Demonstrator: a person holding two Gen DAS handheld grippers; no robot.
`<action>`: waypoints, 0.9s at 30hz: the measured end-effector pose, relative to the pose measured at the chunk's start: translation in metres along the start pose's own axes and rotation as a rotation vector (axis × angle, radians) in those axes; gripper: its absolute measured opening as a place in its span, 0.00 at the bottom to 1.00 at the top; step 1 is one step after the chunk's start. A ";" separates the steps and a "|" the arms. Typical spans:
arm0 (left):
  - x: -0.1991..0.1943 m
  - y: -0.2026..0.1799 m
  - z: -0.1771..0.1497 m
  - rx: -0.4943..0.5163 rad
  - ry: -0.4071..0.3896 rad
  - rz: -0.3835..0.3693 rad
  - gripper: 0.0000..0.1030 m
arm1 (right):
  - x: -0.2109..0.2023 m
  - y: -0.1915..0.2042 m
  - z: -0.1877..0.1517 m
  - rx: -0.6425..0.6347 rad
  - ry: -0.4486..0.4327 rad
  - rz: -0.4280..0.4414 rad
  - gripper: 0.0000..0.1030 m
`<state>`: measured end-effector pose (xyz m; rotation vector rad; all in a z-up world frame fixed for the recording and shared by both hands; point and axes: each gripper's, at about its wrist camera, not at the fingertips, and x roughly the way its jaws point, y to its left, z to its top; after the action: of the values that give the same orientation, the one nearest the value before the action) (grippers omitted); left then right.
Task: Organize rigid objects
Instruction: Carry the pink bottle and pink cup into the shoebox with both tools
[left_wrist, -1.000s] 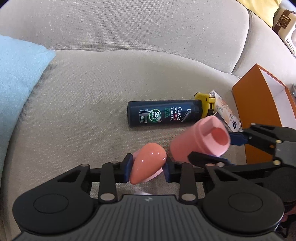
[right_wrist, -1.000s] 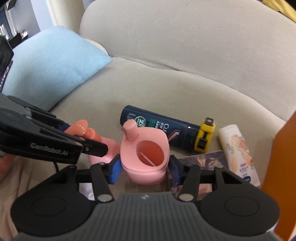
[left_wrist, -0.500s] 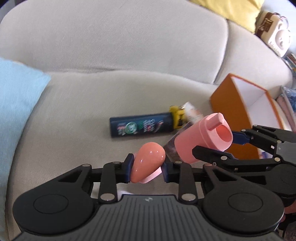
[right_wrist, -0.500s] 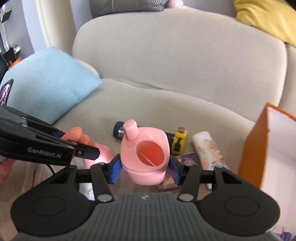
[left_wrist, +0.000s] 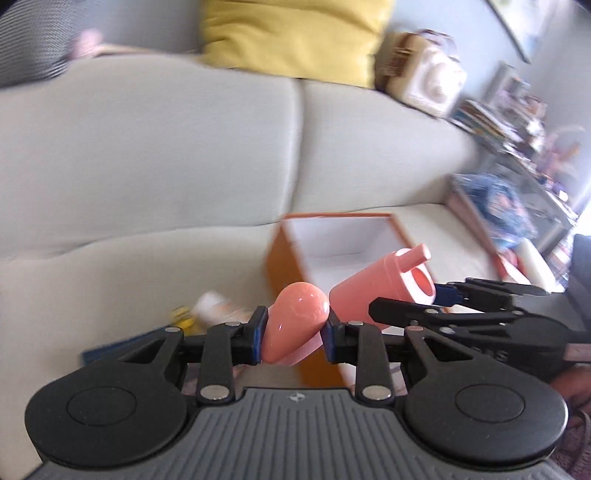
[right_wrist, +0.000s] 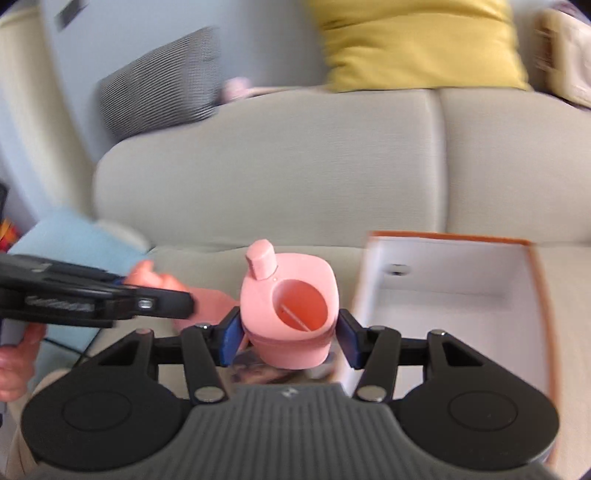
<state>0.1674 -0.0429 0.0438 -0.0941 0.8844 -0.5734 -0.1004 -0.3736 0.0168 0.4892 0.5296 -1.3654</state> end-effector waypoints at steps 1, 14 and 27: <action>0.007 -0.009 0.005 0.022 0.007 -0.021 0.32 | -0.004 -0.012 0.000 0.018 -0.001 -0.028 0.54; 0.139 -0.085 -0.008 0.330 0.368 -0.090 0.32 | 0.020 -0.117 -0.043 0.271 0.179 -0.106 0.53; 0.166 -0.092 -0.035 0.602 0.517 -0.025 0.28 | 0.076 -0.122 -0.056 0.196 0.386 -0.032 0.54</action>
<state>0.1834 -0.2005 -0.0672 0.6134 1.1710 -0.8856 -0.2161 -0.4157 -0.0770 0.9184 0.7226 -1.3659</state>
